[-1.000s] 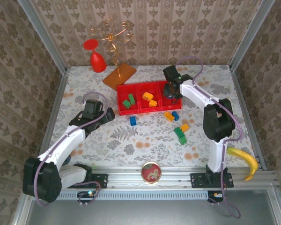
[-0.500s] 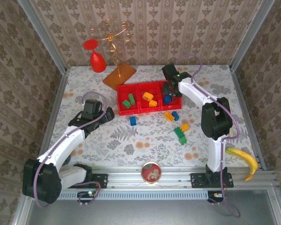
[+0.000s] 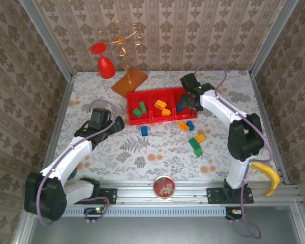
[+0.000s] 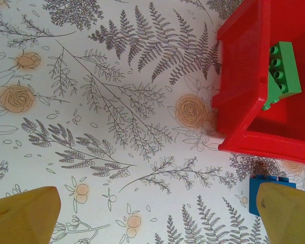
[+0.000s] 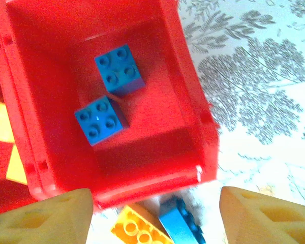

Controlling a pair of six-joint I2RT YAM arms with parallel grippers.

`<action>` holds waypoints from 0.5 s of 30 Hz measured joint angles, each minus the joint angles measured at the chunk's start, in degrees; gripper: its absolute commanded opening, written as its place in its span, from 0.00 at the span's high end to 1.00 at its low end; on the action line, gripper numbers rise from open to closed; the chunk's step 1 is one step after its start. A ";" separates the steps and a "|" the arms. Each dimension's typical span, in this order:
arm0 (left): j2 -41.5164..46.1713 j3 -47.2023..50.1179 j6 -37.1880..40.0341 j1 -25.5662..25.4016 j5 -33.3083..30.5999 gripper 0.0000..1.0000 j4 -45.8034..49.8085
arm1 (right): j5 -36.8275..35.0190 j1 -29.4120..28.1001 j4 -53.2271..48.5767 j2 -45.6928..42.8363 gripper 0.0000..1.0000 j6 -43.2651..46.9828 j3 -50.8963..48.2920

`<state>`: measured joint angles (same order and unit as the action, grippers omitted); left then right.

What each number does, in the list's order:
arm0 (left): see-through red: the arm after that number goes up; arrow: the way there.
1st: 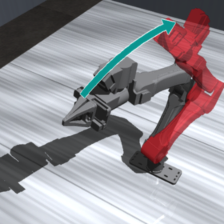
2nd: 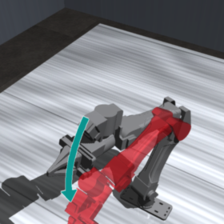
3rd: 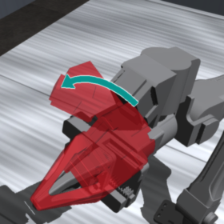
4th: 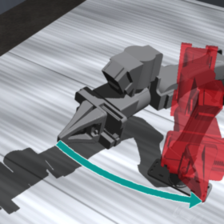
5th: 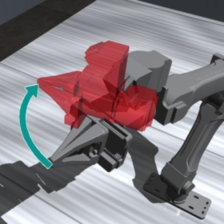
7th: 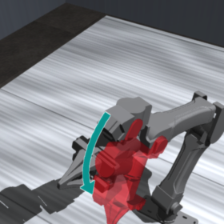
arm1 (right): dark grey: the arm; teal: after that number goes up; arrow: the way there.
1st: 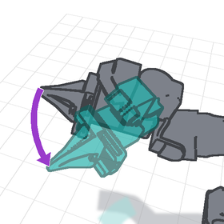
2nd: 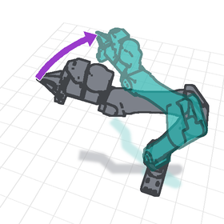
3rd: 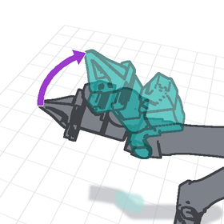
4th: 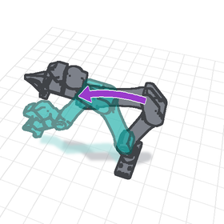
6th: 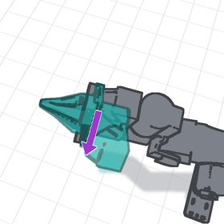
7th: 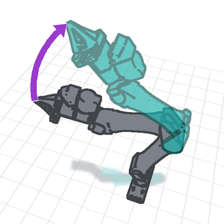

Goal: Sort the legos into containers by color
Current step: Place the lego in the container, then pick up the lego from the bottom-center of the table.

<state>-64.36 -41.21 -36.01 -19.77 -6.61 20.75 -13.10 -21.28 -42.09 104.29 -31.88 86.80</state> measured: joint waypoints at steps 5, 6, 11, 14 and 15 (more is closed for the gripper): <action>0.04 0.02 0.00 0.00 0.00 0.00 -0.02 | -0.22 -0.52 0.17 -9.68 0.26 -1.33 -9.49; 0.07 0.00 0.00 0.00 0.00 0.00 -0.04 | -0.24 -0.66 0.07 -11.69 0.25 -1.60 -11.56; 0.11 0.09 0.00 0.00 0.04 0.00 -0.44 | -0.44 -1.53 -0.92 -20.65 0.22 -3.48 -20.74; 0.13 0.22 0.00 0.00 0.09 0.00 -0.70 | -0.46 -2.36 -1.88 -25.79 0.19 -4.87 -25.86; 0.13 0.22 -0.02 0.00 0.24 0.00 -0.68 | -0.46 -2.73 -2.43 -27.54 0.18 -5.44 -27.50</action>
<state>-64.23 -40.99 -36.03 -19.77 -6.37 20.08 -13.56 -24.01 -44.51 76.75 -37.32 59.31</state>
